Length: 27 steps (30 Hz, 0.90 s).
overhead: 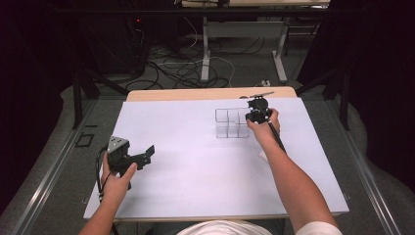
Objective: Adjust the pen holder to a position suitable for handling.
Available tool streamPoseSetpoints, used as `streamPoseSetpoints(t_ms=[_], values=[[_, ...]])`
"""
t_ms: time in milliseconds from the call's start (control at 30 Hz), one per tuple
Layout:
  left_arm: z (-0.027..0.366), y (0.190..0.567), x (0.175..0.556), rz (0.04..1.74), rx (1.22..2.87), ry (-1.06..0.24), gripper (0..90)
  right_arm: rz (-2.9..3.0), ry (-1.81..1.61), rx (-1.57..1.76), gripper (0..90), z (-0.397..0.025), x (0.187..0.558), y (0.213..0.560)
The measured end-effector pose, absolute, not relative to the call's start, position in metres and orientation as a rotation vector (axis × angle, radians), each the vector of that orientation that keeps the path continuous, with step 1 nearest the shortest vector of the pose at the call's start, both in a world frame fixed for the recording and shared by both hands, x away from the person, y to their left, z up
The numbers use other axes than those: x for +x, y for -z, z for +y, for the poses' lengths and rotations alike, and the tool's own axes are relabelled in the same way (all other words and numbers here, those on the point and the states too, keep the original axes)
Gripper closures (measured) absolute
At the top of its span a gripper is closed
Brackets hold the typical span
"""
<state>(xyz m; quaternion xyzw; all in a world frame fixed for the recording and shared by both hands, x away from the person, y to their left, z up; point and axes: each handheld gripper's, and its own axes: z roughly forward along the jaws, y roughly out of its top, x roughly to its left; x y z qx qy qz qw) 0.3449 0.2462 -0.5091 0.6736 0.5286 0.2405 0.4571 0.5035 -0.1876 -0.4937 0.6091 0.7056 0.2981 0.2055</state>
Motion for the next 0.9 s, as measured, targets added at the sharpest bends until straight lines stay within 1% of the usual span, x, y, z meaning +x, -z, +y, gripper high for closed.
streamPoseSetpoints(t_ms=[33, 333, 633, 900], values=[[0.2464, 0.5091, 0.3448, 1.303, 1.66, -0.592, 0.5, 1.965, -0.832, 1.716, 81.1, -0.1873, 0.5034, 0.4941], [0.2461, 0.5093, 0.345, 1.305, 1.665, -0.588, 0.5, 1.936, -0.84, 1.735, 82.4, -0.1872, 0.5036, 0.4948], [0.2457, 0.5104, 0.3453, 1.31, 1.672, -0.584, 0.5, 1.882, -0.884, 1.838, 83.6, -0.1892, 0.5032, 0.4944], [0.2466, 0.511, 0.3459, 1.321, 1.664, -0.582, 0.5, 1.883, -0.837, 1.897, 84.8, -0.1868, 0.5033, 0.4897]])
